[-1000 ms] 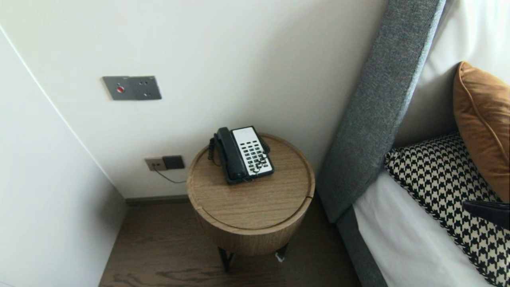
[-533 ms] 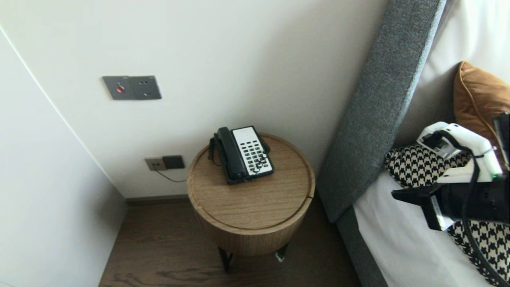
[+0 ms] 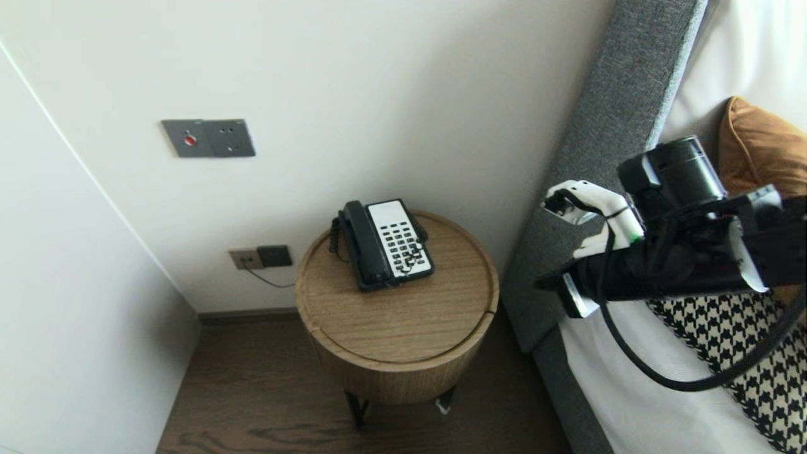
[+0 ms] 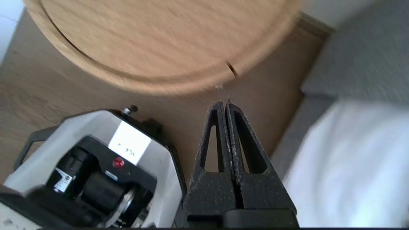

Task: Open the nightstand drawer

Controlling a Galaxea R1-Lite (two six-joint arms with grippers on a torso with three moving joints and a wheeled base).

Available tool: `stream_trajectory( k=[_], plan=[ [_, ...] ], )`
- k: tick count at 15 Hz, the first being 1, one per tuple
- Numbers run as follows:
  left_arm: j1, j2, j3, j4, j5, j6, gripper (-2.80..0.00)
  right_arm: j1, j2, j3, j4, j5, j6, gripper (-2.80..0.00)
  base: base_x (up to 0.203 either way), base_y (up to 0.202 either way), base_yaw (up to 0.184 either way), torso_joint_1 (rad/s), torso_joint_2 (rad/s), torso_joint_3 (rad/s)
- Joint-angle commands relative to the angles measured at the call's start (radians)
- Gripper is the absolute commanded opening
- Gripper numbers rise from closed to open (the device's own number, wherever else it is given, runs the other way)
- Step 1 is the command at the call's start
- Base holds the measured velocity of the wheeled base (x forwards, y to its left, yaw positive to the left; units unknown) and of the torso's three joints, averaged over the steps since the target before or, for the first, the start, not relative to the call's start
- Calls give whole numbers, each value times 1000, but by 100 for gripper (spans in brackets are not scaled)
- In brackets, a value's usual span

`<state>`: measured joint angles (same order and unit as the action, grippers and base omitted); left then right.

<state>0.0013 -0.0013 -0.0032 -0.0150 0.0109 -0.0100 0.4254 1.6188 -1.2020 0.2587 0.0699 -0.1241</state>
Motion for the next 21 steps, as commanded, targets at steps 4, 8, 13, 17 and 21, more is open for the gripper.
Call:
stream_trajectory(
  k=[4, 8, 13, 17, 21],
  plan=[
    [0, 0, 0, 0, 0, -1, -280, 147, 216, -162, 4, 0, 35, -280, 0, 0, 0, 0, 0, 0],
    [0, 0, 0, 0, 0, -1, -280, 210, 290, -226, 5, -7, 51, -280, 0, 0, 0, 8, 1, 2],
    [0, 0, 0, 0, 0, -1, -280, 260, 351, -224, 4, -6, 53, -280, 0, 0, 0, 0, 0, 0],
    [0, 0, 0, 0, 1, -1, -280, 261, 396, -229, 2, -7, 51, -280, 0, 0, 0, 0, 0, 0],
    [0, 0, 0, 0, 0, -1, -280, 260, 449, -252, 2, -7, 49, -280, 0, 0, 0, 0, 0, 0]
  ],
)
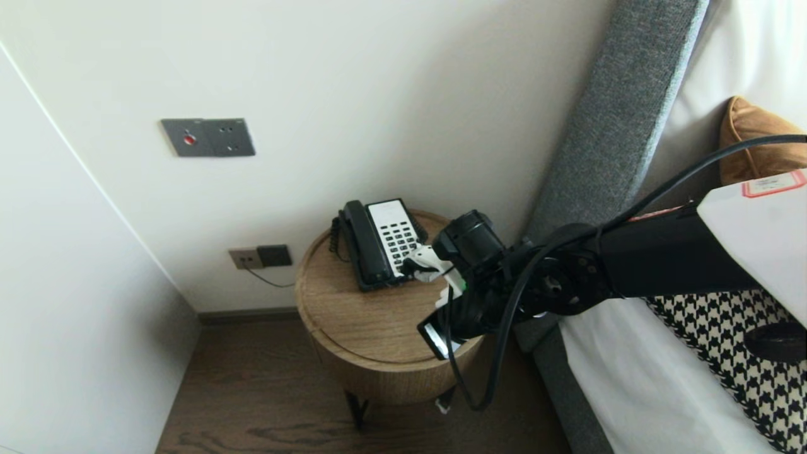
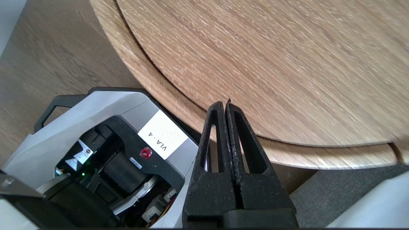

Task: Open the nightstand drawer

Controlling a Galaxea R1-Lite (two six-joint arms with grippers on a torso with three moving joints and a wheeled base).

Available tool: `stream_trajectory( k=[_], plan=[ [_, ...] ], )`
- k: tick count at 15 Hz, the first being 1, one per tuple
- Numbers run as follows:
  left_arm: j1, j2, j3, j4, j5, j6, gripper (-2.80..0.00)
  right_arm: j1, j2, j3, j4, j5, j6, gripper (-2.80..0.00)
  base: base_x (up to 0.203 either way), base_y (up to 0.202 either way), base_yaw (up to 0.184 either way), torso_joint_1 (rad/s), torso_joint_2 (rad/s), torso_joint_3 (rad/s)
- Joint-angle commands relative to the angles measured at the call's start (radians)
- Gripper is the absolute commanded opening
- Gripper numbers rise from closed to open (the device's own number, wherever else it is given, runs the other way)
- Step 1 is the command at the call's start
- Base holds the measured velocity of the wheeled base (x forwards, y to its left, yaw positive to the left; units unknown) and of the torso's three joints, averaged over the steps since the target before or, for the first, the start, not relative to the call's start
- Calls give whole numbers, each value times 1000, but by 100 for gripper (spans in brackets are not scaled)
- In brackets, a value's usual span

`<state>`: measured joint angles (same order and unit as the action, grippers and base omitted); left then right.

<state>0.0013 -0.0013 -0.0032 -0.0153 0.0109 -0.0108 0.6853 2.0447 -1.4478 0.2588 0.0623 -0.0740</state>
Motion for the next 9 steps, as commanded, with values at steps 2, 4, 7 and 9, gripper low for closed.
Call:
stream_trajectory(
  k=[2, 4, 7, 9],
  plan=[
    [0, 0, 0, 0, 1, 0, -280, -1, 46, -24, 2, 1, 0, -280, 0, 0, 0, 0, 0, 0],
    [0, 0, 0, 0, 0, 0, -280, -1, 49, -25, 2, 1, 0, -280, 0, 0, 0, 0, 0, 0],
    [0, 0, 0, 0, 0, 0, -280, 0, 74, -37, 2, 1, -4, -280, 0, 0, 0, 0, 0, 0],
    [0, 0, 0, 0, 0, 0, -280, 0, 94, -58, 2, 1, -4, -280, 0, 0, 0, 0, 0, 0]
  ],
)
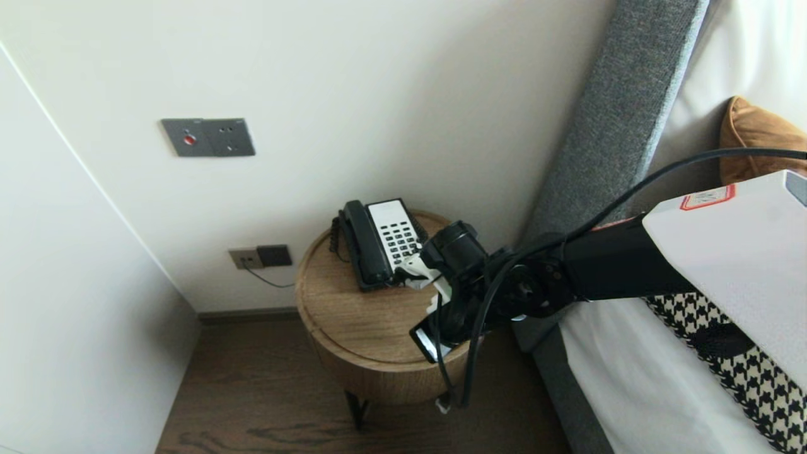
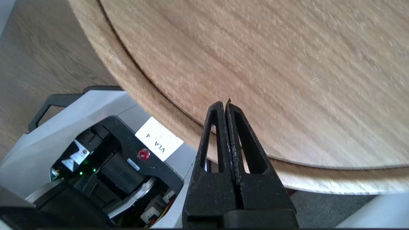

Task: Open the nightstand drawer

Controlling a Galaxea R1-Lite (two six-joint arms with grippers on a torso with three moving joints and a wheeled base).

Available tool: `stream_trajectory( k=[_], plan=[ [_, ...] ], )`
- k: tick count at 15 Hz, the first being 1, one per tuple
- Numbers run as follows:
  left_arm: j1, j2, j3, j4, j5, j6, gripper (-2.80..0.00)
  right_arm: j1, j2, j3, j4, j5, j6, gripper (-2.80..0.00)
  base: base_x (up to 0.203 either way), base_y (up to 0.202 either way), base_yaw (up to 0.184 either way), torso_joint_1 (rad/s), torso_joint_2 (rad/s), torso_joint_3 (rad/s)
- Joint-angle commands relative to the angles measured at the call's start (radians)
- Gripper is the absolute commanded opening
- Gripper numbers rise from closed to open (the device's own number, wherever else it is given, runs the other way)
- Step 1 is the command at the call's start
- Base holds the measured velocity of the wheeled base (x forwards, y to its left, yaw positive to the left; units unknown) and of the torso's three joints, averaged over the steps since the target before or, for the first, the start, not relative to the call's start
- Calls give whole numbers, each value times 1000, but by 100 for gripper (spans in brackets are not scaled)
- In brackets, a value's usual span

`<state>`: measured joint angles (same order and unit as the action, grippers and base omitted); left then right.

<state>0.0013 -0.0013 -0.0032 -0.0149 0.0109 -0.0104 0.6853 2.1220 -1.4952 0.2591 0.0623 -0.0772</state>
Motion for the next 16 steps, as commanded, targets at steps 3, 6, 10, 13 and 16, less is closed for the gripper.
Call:
stream_trajectory(
  k=[3, 6, 10, 13, 16],
  plan=[
    [0, 0, 0, 0, 1, 0, -280, 0, 33, -14, 2, 1, -4, -280, 0, 0, 0, 0, 0, 0],
    [0, 0, 0, 0, 0, 0, -280, 2, 44, -14, 2, -1, -4, -280, 0, 0, 0, 0, 0, 0],
    [0, 0, 0, 0, 1, 0, -280, 17, 58, -14, 2, 1, -4, -280, 0, 0, 0, 0, 0, 0],
    [0, 0, 0, 0, 0, 0, -280, 39, 58, -11, 4, 1, 2, -280, 0, 0, 0, 0, 0, 0],
    [0, 0, 0, 0, 0, 0, -280, 61, 53, -5, 5, 1, 7, -280, 0, 0, 0, 0, 0, 0]
  ],
)
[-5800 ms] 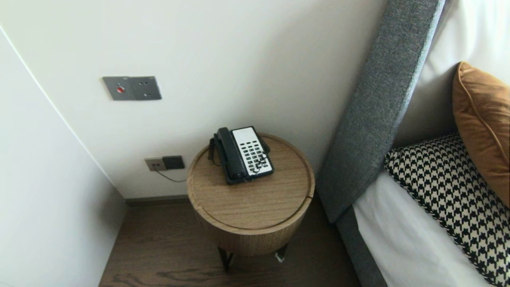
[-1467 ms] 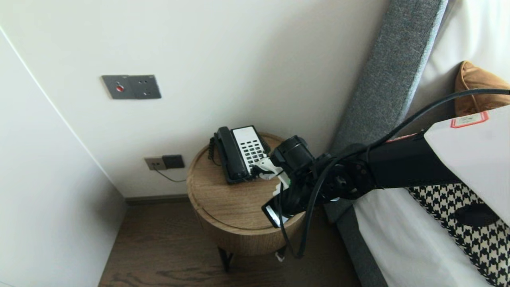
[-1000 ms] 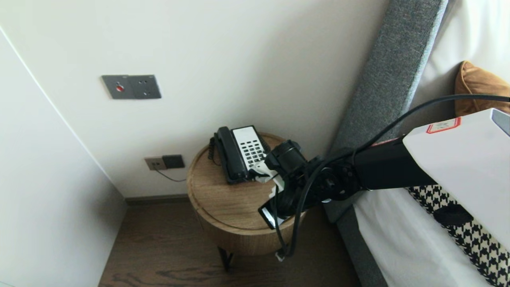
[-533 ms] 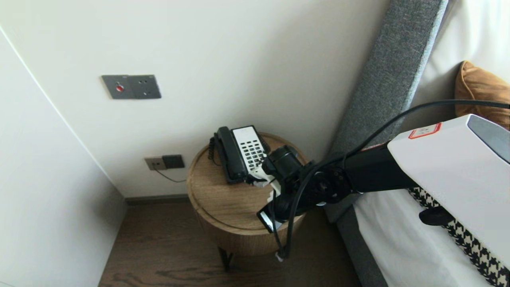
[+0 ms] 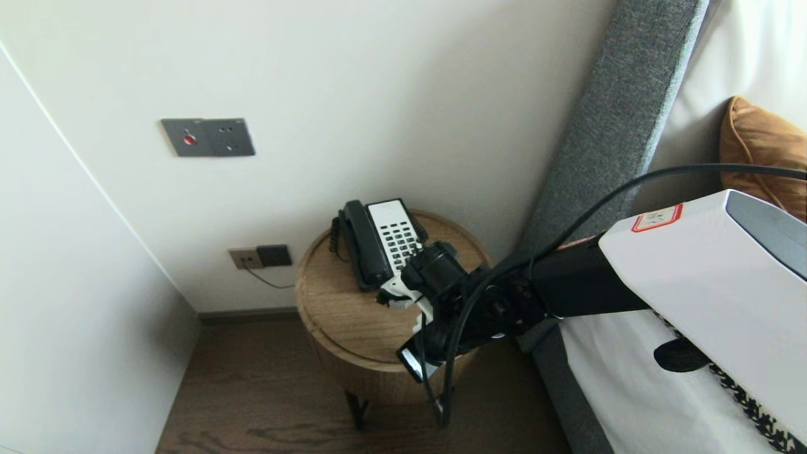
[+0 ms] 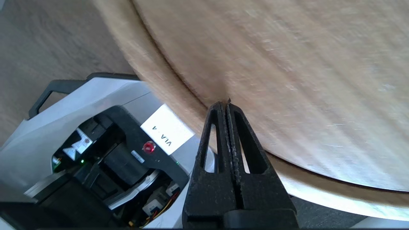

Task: Open the nightstand drawer

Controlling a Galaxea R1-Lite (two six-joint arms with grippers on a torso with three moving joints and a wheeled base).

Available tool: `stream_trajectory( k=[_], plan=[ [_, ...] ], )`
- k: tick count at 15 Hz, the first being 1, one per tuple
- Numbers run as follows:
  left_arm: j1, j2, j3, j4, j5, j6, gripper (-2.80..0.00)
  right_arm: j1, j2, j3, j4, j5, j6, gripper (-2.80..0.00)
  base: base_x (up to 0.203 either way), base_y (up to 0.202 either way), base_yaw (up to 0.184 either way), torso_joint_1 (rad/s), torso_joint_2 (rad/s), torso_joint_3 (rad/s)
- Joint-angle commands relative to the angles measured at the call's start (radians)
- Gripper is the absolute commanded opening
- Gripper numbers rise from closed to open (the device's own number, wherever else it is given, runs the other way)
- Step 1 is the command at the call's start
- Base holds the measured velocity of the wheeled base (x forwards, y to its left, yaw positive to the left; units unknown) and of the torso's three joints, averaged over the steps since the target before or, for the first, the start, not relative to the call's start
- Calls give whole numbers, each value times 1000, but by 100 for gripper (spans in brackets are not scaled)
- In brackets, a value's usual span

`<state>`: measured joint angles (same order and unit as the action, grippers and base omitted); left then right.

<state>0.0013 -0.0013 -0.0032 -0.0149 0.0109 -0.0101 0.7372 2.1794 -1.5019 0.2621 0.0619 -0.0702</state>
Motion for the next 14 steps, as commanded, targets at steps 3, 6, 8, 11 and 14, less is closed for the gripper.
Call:
stream_trajectory(
  k=[3, 6, 8, 11, 14],
  plan=[
    [0, 0, 0, 0, 0, -1, -280, 35, -7, 10, 3, 1, 1, -280, 0, 0, 0, 0, 0, 0],
    [0, 0, 0, 0, 0, -1, -280, 59, -16, 27, 6, 0, 16, -280, 0, 0, 0, 0, 0, 0],
    [0, 0, 0, 0, 0, -1, -280, 77, -18, 50, 5, -4, 32, -280, 0, 0, 0, 0, 0, 0],
    [0, 0, 0, 0, 0, -1, -280, 77, -24, 37, 5, -7, 34, -280, 0, 0, 0, 0, 0, 0],
    [0, 0, 0, 0, 0, -1, -280, 77, -52, 71, 4, -8, 36, -280, 0, 0, 0, 0, 0, 0]
  ],
)
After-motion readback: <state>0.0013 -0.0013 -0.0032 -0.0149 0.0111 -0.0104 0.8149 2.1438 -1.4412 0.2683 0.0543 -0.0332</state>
